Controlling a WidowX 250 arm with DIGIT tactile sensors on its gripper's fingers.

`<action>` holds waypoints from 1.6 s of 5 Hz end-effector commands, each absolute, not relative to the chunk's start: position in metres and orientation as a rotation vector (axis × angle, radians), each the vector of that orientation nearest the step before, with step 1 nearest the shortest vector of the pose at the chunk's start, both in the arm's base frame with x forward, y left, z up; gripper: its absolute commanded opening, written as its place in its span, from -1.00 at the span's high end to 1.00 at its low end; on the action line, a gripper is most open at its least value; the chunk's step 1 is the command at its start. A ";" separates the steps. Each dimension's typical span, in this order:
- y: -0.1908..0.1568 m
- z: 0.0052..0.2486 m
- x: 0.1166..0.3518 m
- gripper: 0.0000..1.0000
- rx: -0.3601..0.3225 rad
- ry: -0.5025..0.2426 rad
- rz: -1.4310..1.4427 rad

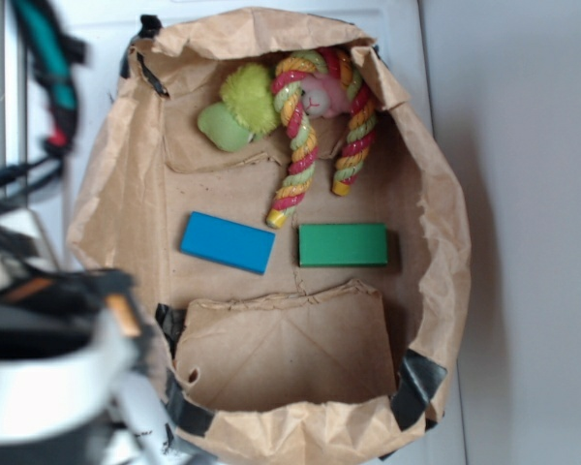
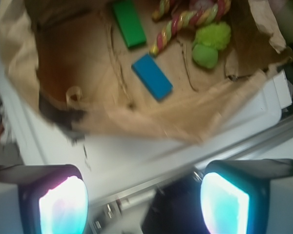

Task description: Grab the multicolored rope.

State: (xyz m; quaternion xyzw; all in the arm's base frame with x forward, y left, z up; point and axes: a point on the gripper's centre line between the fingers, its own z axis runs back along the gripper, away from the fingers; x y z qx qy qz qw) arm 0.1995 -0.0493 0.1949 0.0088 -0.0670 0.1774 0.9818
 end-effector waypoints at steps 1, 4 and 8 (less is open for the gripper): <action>-0.030 0.167 0.247 -1.00 -0.055 -0.207 0.509; 0.024 0.167 0.299 -1.00 -0.142 -0.206 0.562; 0.046 0.122 0.322 -1.00 -0.152 -0.295 0.671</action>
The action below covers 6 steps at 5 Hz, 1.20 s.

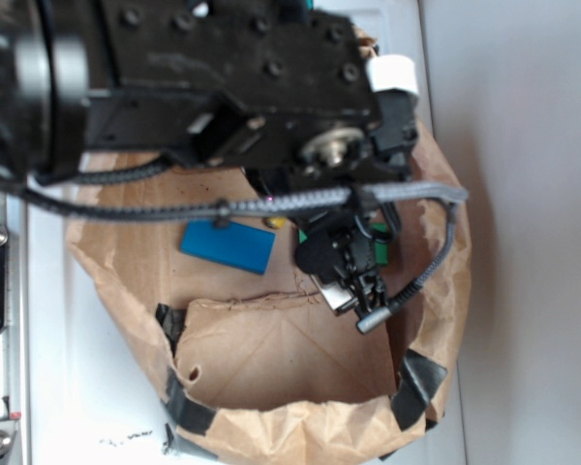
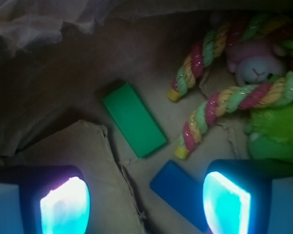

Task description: Grab the multicolored rope.

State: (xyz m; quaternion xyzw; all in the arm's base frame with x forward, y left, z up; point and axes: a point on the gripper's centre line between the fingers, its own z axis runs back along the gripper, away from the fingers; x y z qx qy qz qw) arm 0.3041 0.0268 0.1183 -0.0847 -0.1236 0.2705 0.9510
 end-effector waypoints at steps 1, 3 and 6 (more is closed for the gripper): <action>0.055 0.118 0.321 -1.00 -0.107 -0.283 0.850; 0.049 0.127 0.309 -1.00 0.043 -0.260 1.083; 0.049 0.127 0.309 -1.00 0.043 -0.260 1.083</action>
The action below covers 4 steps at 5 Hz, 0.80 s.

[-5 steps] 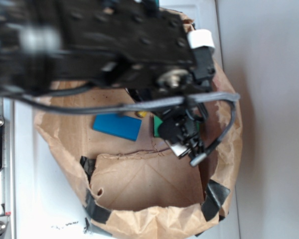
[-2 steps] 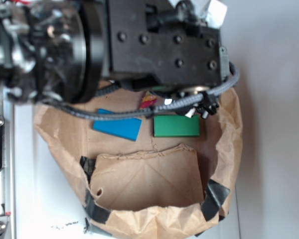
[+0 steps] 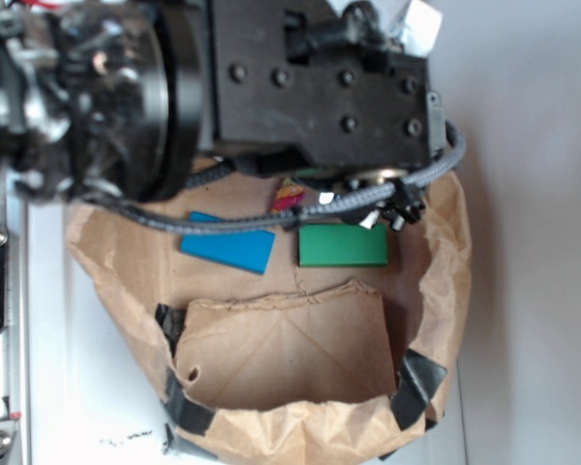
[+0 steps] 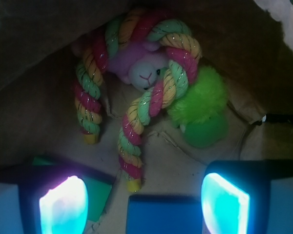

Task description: Grab the multicolored rope.

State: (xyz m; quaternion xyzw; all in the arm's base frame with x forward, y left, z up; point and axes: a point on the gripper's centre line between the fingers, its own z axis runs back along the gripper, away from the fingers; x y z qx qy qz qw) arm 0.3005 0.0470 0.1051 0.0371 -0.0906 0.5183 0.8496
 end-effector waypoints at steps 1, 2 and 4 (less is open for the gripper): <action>0.051 0.114 0.314 -1.00 0.014 -0.245 1.172; 0.052 0.102 0.319 -1.00 0.032 -0.212 1.232; 0.055 0.085 0.315 -1.00 0.012 -0.240 1.228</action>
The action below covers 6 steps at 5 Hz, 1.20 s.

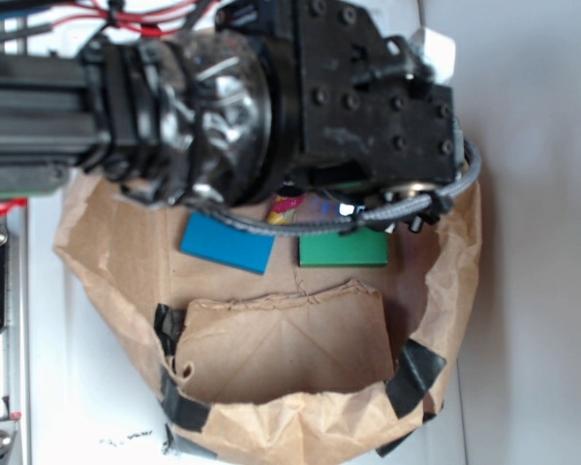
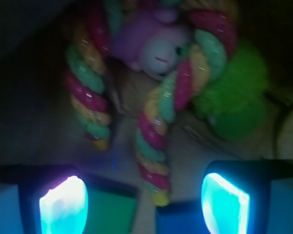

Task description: Grab the multicolored rope.

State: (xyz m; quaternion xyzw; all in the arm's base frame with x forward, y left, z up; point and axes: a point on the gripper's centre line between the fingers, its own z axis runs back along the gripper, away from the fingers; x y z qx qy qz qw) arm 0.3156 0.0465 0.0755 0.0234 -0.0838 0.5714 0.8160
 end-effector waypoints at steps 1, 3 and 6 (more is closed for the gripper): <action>0.063 0.085 0.312 -1.00 -0.036 -0.249 1.213; 0.080 0.080 0.323 -1.00 -0.057 -0.276 1.274; 0.098 0.073 0.343 -1.00 0.015 -0.283 1.358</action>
